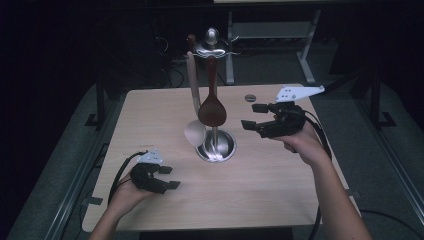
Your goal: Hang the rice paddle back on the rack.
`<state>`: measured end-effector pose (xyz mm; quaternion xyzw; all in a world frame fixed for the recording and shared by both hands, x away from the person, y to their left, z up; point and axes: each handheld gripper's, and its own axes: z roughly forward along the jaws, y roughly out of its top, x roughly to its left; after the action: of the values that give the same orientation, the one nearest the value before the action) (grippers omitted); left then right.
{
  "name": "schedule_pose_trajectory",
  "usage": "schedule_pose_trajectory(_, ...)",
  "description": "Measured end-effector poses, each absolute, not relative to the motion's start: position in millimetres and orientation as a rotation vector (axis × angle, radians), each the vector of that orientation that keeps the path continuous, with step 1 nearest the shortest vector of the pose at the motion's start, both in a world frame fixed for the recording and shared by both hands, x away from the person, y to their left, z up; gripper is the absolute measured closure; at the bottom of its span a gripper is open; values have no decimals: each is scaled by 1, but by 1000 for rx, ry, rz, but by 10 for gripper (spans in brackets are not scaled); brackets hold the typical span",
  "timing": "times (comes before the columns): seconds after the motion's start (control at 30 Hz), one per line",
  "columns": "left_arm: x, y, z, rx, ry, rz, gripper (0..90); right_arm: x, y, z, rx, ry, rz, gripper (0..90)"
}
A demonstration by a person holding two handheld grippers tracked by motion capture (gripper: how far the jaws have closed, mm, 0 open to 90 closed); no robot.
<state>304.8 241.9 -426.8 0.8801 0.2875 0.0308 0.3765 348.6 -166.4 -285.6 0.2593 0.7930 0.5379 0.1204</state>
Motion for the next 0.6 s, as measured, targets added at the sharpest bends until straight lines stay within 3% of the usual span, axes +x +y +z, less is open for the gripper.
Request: schedule_pose_trajectory(0.6,300,267,-436,2250,731,130,337,320,-198,-383,957,2324,1397,215)
